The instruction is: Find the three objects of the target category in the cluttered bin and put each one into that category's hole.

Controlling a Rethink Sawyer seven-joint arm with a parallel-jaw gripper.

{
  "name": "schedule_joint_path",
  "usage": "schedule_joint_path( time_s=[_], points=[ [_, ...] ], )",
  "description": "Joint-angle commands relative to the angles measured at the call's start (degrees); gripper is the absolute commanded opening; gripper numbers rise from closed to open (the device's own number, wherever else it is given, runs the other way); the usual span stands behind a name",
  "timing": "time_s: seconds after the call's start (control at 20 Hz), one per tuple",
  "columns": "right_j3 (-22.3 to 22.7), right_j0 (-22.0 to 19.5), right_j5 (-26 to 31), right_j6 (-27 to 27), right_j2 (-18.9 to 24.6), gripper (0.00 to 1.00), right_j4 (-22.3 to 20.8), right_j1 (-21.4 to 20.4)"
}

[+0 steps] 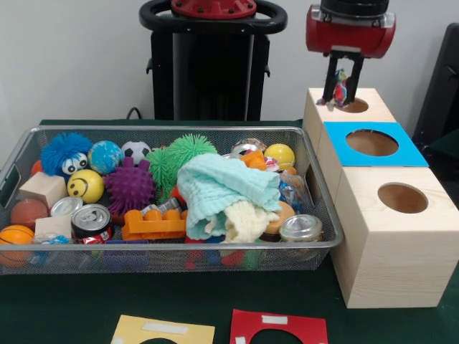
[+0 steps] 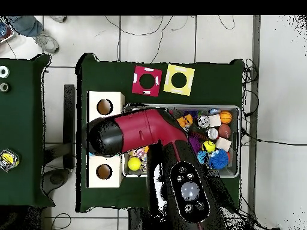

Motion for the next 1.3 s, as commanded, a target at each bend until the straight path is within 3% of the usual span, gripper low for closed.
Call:
schedule_joint_path(
  time_s=[0.05, 0.35, 0.75, 1.3],
  points=[
    [0.96, 4.18, -8.5, 15.55, -6.77, 0.0, -0.55, 5.61],
    [5.54, 10.64, -8.48, 18.47, -10.46, 0.0, 3.62, 2.42],
    [6.18, 15.98, -6.11, 17.22, -14.41, 0.0, 8.42, 0.05],
    [14.06, 15.25, -16.7, 11.1, -16.91, 0.0, 8.65, -0.46]
  ],
)
